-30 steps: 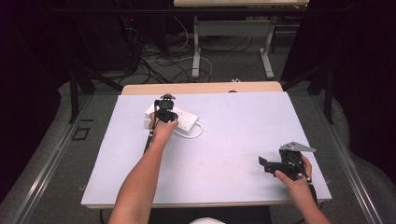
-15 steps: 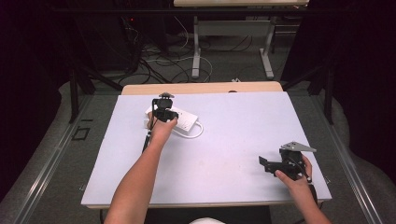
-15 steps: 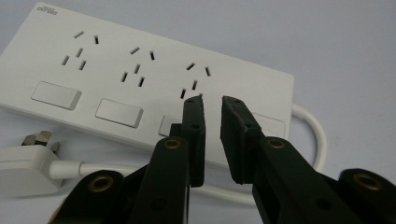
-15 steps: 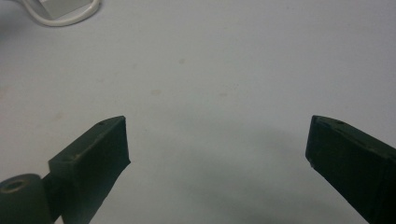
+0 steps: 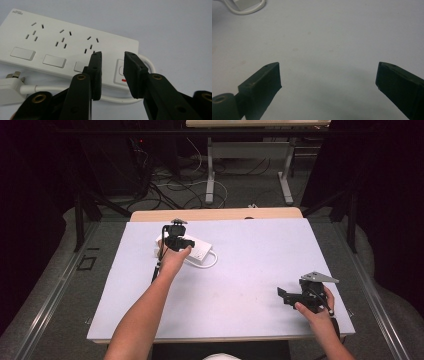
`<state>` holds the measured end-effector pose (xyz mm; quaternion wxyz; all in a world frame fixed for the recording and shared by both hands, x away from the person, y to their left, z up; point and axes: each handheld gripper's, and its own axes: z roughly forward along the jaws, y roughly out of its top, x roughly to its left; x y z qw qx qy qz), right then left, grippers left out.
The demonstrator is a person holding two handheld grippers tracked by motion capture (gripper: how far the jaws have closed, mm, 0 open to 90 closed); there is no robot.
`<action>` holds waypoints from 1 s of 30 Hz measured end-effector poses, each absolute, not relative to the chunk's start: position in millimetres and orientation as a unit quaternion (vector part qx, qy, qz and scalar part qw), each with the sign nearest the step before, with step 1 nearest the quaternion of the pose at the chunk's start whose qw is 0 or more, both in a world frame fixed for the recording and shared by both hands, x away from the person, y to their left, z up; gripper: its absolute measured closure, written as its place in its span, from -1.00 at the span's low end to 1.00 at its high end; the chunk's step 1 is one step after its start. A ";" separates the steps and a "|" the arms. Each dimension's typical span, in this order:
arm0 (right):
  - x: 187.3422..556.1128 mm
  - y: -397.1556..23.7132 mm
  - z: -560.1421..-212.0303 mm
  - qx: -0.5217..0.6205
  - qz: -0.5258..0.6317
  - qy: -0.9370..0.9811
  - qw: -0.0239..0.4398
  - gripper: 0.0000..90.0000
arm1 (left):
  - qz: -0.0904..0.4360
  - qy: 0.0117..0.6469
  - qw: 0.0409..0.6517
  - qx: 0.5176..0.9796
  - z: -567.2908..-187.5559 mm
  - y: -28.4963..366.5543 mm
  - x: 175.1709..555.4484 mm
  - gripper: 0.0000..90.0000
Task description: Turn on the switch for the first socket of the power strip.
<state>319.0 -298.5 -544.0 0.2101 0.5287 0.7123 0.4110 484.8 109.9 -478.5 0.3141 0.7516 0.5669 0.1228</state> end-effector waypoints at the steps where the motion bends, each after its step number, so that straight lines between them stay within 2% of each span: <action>1: 319.0 -298.5 -544.0 0.529 0.411 0.712 0.210 -0.88 | 0.123 0.563 0.316 0.753 -477.3 110.1 483.7 0.49; 30: 318.2 -298.0 -543.6 0.527 0.412 0.713 0.211 -0.87 | 0.093 0.497 0.343 0.792 -454.2 100.7 430.8 0.15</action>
